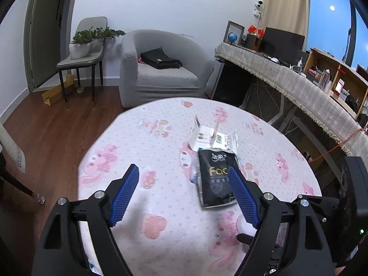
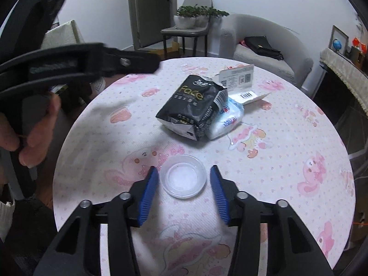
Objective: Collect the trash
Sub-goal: 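Grasp the black 'Face' tissue pack with the left tool while the right tool grasps a white lid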
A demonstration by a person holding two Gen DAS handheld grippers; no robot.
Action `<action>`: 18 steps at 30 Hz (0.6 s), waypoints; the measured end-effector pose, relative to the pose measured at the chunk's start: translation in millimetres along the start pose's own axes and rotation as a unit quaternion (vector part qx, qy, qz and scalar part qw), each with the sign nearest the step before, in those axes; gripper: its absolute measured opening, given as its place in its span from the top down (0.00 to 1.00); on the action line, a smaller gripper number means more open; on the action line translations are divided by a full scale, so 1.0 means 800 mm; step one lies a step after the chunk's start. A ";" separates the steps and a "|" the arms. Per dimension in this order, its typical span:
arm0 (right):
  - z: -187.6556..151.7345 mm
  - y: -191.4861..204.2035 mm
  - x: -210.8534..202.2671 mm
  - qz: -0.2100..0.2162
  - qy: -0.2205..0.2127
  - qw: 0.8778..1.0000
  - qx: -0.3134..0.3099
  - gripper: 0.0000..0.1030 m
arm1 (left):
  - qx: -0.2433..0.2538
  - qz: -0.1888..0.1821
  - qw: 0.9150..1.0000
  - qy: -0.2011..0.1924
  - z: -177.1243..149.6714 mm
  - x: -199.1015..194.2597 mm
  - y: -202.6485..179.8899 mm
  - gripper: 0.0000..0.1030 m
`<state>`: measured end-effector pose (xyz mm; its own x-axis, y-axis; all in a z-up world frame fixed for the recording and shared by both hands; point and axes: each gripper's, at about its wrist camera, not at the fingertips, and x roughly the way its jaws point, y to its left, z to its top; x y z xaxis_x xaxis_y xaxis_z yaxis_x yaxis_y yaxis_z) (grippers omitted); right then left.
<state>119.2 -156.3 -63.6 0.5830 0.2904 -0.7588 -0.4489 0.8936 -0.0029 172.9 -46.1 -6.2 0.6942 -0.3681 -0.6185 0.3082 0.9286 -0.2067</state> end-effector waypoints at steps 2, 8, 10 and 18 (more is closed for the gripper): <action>0.000 0.001 -0.001 -0.001 0.000 1.000 -0.005 0.62 | 0.002 -0.002 1.000 0.007 -0.002 0.008 -0.007 0.20; -0.003 -0.022 -0.016 -0.019 -0.010 1.000 0.013 0.62 | 0.012 -0.006 1.000 0.020 -0.005 0.030 -0.029 0.19; -0.006 -0.036 -0.023 -0.031 -0.015 0.999 0.026 0.62 | 0.014 -0.007 1.000 0.022 -0.006 0.034 -0.035 0.19; -0.023 -0.082 -0.040 -0.052 -0.018 0.996 0.065 0.62 | 0.028 0.007 0.999 0.035 -0.010 0.056 -0.054 0.18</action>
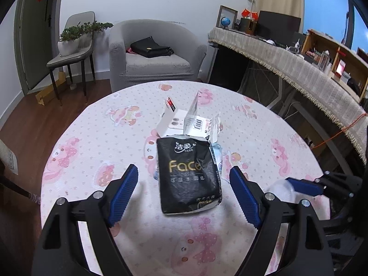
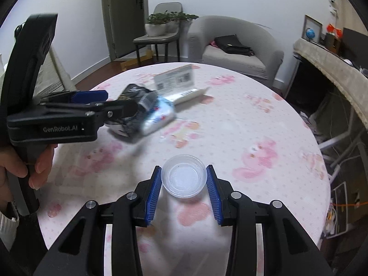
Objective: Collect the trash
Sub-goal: 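Grasp the black 'Face' tissue pack with the left tool while the right tool grasps a white lid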
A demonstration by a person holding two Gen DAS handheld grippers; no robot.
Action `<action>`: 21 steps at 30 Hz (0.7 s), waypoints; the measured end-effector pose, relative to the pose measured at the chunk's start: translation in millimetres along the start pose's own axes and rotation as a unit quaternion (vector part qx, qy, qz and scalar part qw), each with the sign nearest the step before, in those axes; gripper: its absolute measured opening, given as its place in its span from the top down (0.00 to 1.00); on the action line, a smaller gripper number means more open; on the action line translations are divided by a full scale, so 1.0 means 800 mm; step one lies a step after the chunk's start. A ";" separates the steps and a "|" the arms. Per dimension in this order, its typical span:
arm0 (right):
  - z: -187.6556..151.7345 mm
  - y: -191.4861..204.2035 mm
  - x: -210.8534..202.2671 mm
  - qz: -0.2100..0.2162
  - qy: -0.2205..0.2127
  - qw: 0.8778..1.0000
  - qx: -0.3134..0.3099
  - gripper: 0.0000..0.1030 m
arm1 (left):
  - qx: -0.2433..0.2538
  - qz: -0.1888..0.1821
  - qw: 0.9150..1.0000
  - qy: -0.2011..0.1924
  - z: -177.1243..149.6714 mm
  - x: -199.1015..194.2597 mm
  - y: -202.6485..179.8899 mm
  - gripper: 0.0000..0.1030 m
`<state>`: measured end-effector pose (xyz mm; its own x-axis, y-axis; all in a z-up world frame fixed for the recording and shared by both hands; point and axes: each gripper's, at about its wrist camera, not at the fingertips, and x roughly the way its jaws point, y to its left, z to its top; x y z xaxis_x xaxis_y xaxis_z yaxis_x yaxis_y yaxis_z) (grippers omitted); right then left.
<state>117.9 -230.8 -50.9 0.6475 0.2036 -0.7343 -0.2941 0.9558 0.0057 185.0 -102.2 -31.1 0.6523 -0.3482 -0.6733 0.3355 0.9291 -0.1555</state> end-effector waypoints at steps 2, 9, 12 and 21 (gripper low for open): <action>-0.002 -0.002 -0.001 0.001 0.001 1.000 0.001 0.62 | 0.000 0.001 1.000 0.006 0.001 0.004 -0.002 0.19; -0.006 -0.002 -0.003 0.006 0.002 1.000 -0.002 0.62 | 0.014 0.016 1.000 0.017 0.000 0.009 -0.011 0.27; -0.005 -0.002 -0.002 0.008 0.003 1.000 -0.003 0.62 | 0.008 0.015 1.000 0.024 0.000 0.011 -0.007 0.32; 0.010 0.010 0.004 0.013 0.000 1.000 -0.005 0.62 | 0.030 0.013 0.999 0.026 -0.003 0.007 -0.008 0.47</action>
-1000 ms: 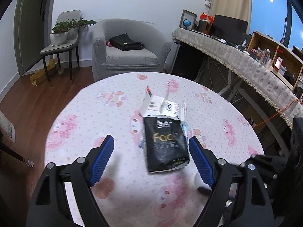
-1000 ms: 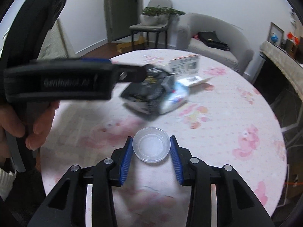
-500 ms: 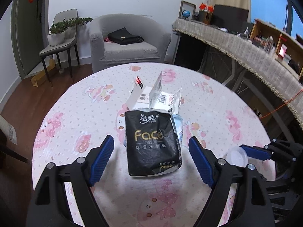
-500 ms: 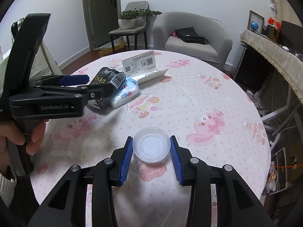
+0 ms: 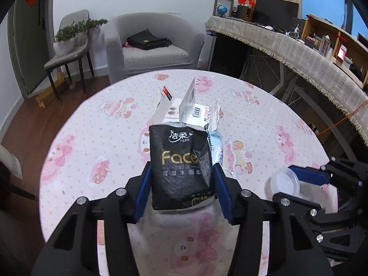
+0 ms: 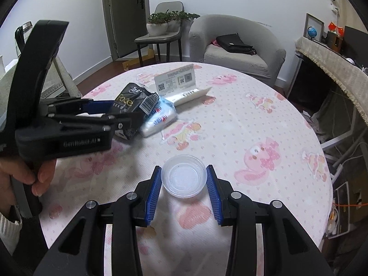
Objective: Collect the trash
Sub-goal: 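Grasp the black 'Face' tissue pack with the left tool while the right tool grasps a white lid, then carry the tissue pack and the white lid over the teal bin with both tools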
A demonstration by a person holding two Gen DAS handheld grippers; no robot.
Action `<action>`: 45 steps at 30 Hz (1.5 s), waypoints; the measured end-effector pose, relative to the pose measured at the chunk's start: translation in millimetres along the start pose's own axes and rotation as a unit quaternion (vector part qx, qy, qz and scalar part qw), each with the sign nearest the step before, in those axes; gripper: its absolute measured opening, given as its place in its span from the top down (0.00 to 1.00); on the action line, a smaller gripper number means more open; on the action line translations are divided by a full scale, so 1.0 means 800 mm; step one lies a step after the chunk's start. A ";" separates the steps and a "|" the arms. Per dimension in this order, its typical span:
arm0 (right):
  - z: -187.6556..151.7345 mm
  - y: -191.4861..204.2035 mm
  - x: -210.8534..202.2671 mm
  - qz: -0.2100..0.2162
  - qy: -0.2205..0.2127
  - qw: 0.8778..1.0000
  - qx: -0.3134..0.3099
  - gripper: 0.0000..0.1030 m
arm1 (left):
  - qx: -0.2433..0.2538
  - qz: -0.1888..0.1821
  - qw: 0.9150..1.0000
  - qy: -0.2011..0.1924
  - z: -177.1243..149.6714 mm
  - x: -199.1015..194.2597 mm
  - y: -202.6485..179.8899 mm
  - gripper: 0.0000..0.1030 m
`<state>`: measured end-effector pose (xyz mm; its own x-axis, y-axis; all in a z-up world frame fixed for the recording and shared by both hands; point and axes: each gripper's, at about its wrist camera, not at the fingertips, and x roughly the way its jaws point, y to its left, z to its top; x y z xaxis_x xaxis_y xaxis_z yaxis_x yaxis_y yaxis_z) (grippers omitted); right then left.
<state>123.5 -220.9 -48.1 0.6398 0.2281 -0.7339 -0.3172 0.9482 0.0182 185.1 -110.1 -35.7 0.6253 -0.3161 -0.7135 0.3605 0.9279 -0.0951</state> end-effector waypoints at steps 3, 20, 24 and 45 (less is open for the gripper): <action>0.007 0.010 0.002 0.004 -0.002 1.000 -0.004 0.62 | 0.001 -0.001 1.000 -0.008 0.001 -0.010 0.006 0.47; 0.054 0.067 0.024 0.032 -0.019 0.999 -0.010 0.62 | -0.031 0.004 0.998 -0.052 -0.012 -0.063 0.083 0.47; 0.063 0.088 0.035 0.041 -0.020 0.999 -0.015 0.62 | -0.041 0.007 0.998 -0.053 -0.020 -0.072 0.108 0.47; 0.097 0.199 0.083 0.097 -0.023 0.994 -0.044 0.62 | -0.069 0.061 0.995 -0.041 -0.063 -0.104 0.225 0.47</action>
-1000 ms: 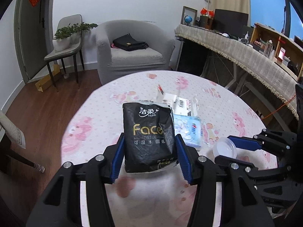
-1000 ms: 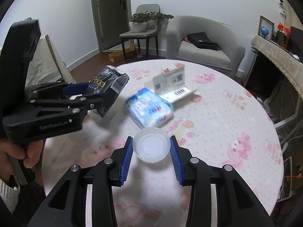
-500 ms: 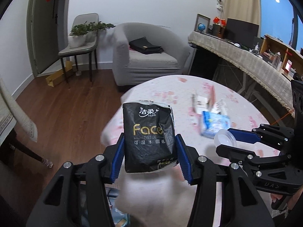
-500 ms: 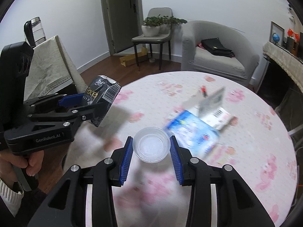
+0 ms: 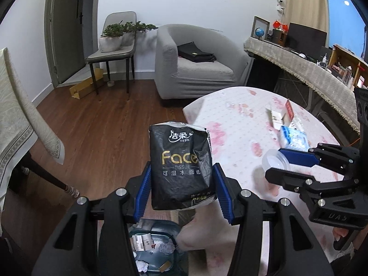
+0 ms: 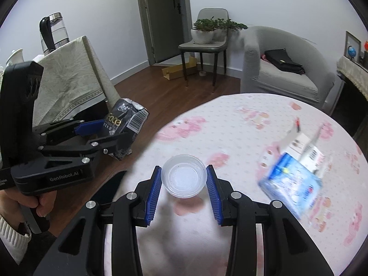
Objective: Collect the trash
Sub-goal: 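Carry the tissue pack and the white lid over the teal bin with both tools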
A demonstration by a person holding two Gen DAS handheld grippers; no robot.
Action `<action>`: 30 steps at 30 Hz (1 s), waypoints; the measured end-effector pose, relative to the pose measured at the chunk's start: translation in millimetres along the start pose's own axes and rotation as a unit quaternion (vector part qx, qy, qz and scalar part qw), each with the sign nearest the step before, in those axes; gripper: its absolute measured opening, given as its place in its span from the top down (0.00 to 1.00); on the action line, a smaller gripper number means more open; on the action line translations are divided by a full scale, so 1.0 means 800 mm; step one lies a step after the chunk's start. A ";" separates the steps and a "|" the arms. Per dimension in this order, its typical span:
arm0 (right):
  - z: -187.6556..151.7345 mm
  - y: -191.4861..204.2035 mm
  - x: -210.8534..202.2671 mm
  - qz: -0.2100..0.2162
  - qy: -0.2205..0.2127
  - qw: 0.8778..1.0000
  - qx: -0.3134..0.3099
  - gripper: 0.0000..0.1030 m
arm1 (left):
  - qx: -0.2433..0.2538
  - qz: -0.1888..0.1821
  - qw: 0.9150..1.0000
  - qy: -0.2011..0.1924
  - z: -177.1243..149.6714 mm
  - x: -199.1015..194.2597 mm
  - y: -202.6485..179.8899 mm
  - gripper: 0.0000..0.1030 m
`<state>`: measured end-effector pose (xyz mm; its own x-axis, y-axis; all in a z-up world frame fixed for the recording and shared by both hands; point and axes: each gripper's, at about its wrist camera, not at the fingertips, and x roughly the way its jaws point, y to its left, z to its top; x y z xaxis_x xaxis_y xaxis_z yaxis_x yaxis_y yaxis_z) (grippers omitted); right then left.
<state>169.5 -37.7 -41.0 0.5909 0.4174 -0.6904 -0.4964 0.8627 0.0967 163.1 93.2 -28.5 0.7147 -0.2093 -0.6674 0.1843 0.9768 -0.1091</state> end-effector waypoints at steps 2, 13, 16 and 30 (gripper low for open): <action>0.004 0.008 0.003 0.004 -0.002 1.000 -0.002 0.62 | -0.002 0.002 1.000 0.003 -0.005 0.000 0.009 0.47; 0.024 0.047 0.020 0.035 -0.012 0.999 -0.006 0.62 | 0.008 0.033 0.997 0.065 -0.048 0.020 0.059 0.47; 0.031 0.066 0.024 0.046 -0.015 0.999 -0.014 0.62 | 0.006 0.040 0.996 0.086 -0.061 0.028 0.076 0.47; 0.038 0.121 0.065 0.067 0.007 0.997 -0.038 0.62 | 0.003 0.045 0.984 0.170 -0.118 0.055 0.130 0.46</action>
<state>171.3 76.2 -46.0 0.5080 0.5228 -0.6846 -0.6175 0.7751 0.1337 150.2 189.6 -139.0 0.4621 -0.0941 -0.8818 0.1347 0.9903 -0.0351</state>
